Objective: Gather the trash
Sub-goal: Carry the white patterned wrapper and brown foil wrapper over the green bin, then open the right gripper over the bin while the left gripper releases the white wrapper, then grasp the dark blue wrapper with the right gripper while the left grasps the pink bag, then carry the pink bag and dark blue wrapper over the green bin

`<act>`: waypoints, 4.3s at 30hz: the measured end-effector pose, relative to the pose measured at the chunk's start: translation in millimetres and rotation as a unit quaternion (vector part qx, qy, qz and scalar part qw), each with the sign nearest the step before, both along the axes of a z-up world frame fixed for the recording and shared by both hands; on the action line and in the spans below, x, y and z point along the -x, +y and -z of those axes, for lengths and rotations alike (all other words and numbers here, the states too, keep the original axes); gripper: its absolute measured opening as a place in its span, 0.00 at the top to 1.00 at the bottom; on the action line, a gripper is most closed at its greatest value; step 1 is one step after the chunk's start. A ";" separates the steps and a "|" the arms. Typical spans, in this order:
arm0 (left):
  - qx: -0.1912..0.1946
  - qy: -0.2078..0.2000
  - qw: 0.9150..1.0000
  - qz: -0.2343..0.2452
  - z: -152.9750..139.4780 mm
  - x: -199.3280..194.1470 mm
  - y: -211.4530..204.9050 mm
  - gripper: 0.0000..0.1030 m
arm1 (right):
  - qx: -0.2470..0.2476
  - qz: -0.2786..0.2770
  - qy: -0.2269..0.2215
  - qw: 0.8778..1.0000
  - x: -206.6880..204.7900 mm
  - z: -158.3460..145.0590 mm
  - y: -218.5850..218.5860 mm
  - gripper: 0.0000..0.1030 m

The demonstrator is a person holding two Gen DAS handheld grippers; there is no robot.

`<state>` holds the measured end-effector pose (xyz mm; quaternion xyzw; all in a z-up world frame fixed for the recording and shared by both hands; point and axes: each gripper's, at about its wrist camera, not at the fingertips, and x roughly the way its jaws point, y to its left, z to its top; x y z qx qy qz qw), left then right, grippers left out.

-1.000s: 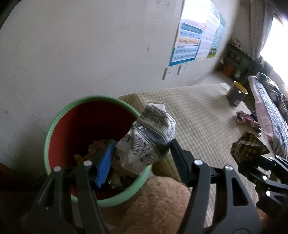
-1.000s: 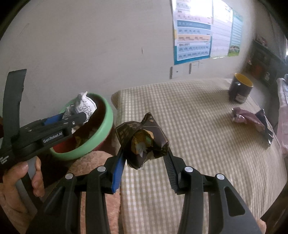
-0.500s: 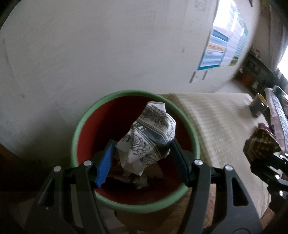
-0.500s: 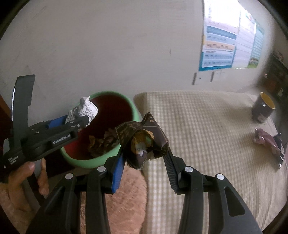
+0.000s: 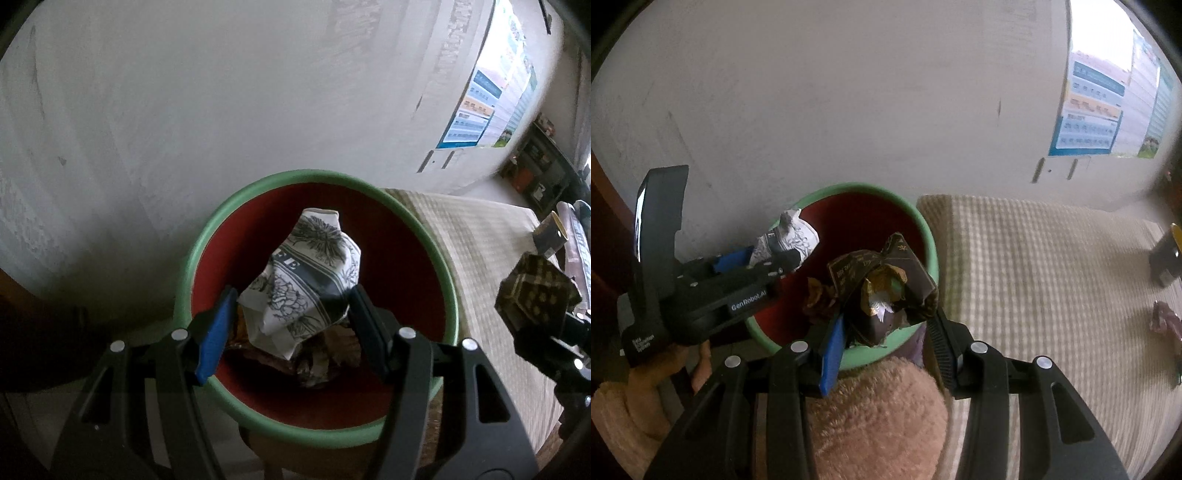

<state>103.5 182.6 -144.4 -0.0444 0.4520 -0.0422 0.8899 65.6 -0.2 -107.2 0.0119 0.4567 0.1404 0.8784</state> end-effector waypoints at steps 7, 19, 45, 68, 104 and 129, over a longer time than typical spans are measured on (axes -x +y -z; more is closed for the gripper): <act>0.008 0.009 1.000 -0.006 6.7 -2.1 6.0 0.41 | -0.004 -0.006 0.017 1.000 -17.3 9.4 4.6 0.59; 0.011 0.020 1.000 -0.010 14.1 -7.4 7.4 0.41 | -0.002 -0.024 0.021 0.999 -24.8 18.7 19.0 0.59; -0.015 0.021 1.000 0.017 8.5 -3.7 -20.7 0.22 | 0.020 0.099 -0.023 0.995 6.7 17.2 -108.7 0.32; -0.036 0.020 0.988 0.148 -17.2 27.4 -165.8 0.22 | -0.087 0.368 0.115 0.918 18.9 85.2 -446.5 0.85; -0.021 0.086 0.938 0.335 18.5 55.4 -401.0 0.82 | -0.151 0.386 0.042 0.909 187.0 83.9 -306.9 0.60; -0.005 -0.055 0.964 0.259 -70.9 78.0 -249.6 0.82 | -0.103 0.357 0.011 0.928 173.2 53.1 -279.8 0.96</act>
